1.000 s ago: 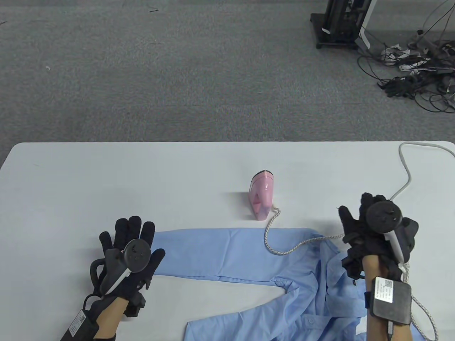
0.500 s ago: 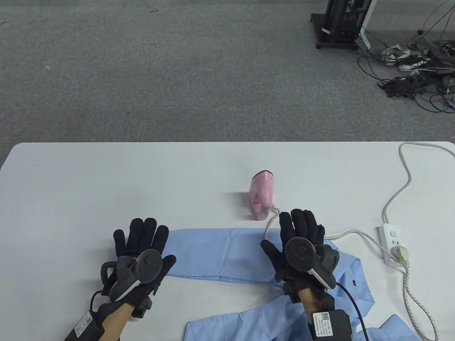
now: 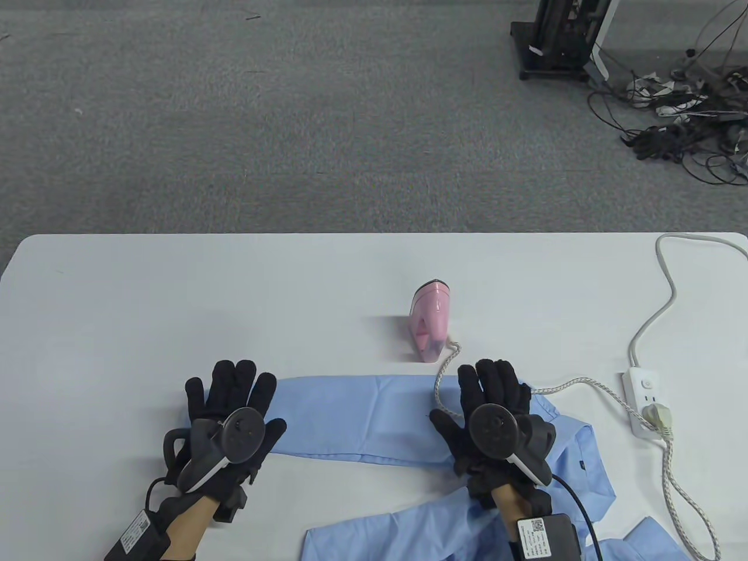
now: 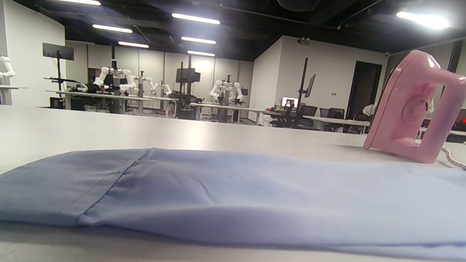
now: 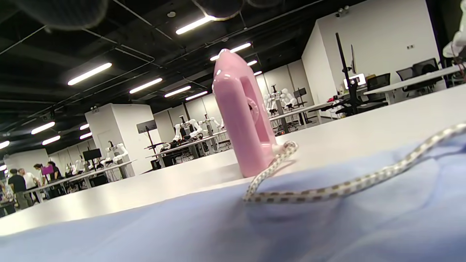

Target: Iron long-sleeve shirt with electric iron on table

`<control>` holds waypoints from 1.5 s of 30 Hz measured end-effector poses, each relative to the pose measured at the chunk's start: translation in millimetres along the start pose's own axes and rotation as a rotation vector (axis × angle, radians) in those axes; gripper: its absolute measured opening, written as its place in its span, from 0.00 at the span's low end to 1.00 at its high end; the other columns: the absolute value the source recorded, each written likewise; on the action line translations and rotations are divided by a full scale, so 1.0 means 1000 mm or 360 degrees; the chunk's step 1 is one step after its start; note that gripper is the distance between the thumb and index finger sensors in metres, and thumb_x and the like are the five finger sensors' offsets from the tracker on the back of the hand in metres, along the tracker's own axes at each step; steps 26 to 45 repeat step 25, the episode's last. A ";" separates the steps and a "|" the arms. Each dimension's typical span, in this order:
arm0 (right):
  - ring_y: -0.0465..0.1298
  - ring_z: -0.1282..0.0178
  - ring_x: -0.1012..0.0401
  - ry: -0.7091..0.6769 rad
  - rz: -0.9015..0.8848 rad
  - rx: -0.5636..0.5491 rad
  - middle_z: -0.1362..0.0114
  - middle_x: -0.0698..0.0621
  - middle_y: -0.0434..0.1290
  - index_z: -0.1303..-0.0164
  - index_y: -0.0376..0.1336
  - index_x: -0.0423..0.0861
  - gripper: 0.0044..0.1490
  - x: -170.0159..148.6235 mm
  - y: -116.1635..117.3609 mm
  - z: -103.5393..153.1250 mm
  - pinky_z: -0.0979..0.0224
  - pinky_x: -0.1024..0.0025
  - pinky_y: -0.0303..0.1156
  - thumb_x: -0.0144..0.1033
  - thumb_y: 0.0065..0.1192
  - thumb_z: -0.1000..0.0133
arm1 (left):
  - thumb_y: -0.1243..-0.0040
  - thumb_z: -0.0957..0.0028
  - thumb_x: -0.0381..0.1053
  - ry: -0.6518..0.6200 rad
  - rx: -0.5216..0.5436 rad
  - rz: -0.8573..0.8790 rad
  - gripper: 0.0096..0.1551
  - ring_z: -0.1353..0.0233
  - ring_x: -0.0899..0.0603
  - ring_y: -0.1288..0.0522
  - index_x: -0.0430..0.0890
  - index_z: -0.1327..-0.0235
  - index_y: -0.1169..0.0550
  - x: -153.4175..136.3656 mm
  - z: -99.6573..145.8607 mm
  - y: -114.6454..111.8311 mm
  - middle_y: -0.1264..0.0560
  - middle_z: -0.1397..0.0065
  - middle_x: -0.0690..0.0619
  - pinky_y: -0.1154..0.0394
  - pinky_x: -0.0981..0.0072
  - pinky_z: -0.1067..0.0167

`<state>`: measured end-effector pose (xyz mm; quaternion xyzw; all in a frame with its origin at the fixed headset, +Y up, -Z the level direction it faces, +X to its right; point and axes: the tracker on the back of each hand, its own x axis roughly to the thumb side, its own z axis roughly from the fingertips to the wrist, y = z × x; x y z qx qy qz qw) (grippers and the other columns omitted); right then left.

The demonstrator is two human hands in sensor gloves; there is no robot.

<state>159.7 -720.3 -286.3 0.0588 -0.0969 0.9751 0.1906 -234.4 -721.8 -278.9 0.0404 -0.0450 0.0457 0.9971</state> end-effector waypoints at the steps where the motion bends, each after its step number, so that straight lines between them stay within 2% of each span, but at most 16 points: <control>1: 0.36 0.20 0.40 0.0017 -0.0039 0.0024 0.22 0.40 0.39 0.27 0.44 0.45 0.54 0.000 0.001 0.000 0.33 0.25 0.40 0.69 0.48 0.54 | 0.56 0.62 0.72 -0.0001 -0.0005 -0.0012 0.45 0.16 0.42 0.69 0.63 0.27 0.46 0.000 0.000 -0.001 0.60 0.16 0.57 0.72 0.34 0.27; 19: 0.36 0.20 0.39 0.0008 -0.0039 0.0102 0.22 0.40 0.39 0.27 0.45 0.44 0.53 0.002 0.008 0.001 0.33 0.25 0.40 0.67 0.48 0.54 | 0.56 0.62 0.72 -0.0021 -0.0065 -0.0038 0.45 0.16 0.42 0.70 0.64 0.27 0.46 0.003 -0.001 -0.007 0.61 0.16 0.57 0.72 0.34 0.27; 45: 0.36 0.20 0.39 0.0043 -0.0078 0.0098 0.22 0.39 0.40 0.27 0.45 0.44 0.53 0.002 0.009 0.001 0.33 0.25 0.40 0.67 0.46 0.53 | 0.56 0.62 0.71 -0.0026 -0.0062 -0.0056 0.44 0.17 0.43 0.72 0.64 0.28 0.45 0.004 0.000 -0.007 0.62 0.16 0.58 0.74 0.35 0.28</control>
